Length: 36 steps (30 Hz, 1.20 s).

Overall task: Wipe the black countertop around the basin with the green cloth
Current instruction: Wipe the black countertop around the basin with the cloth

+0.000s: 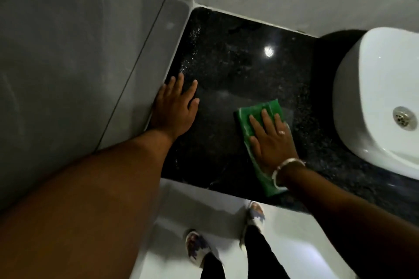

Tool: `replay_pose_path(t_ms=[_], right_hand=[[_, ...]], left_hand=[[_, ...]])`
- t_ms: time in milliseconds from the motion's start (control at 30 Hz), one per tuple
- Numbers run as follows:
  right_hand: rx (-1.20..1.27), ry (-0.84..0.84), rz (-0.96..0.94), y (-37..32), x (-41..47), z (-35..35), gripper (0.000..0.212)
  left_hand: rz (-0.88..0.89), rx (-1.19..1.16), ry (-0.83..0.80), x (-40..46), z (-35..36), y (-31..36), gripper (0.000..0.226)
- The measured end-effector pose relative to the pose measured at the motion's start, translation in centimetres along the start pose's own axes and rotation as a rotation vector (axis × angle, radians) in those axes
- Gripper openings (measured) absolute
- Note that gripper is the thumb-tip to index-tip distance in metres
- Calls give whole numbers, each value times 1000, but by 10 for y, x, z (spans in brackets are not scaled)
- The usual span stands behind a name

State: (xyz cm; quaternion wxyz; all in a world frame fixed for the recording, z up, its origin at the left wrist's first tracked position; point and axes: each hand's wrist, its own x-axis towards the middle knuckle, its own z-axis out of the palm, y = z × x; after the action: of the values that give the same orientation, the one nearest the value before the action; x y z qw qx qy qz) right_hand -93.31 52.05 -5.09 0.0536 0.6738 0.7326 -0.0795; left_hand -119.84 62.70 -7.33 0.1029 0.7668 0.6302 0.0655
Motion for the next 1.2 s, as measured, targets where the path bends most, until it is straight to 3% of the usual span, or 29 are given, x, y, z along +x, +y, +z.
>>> replay_pose_path(t_ms=[133,233,333,400,467,567,700,833,967,1200], right_hand=[[82,17,127,-49,65,-2,58],[215,-21,24,-77,90,-7,60],[439,45,-38,-50,102,-20,60],[384,87,54,-9,110,-22,60],[254,18,139,22,116,-18,58],[115,-10,133,28,119,-8,59],[109,-1,149,27,121,-5,60],[109,17,145,28,122,-4,60],[94,29,128,29,118,-3,59],[123,82,148,29,120,0,60]], left_hand=[[-2,-5,23,1,0,1,57],[-1,14,24,-2,-1,0,55],[-5,6,23,-2,-2,1,54],[-12,-12,24,-3,-3,3,57],[-23,-33,12,-5,-5,2,64],[-129,-108,-6,-4,-9,16,72],[-159,-138,111,-5,-2,102,69],[-160,-44,-46,-17,16,135,72],[-53,12,-101,56,8,98,74],[-24,96,-165,231,-14,47,73]])
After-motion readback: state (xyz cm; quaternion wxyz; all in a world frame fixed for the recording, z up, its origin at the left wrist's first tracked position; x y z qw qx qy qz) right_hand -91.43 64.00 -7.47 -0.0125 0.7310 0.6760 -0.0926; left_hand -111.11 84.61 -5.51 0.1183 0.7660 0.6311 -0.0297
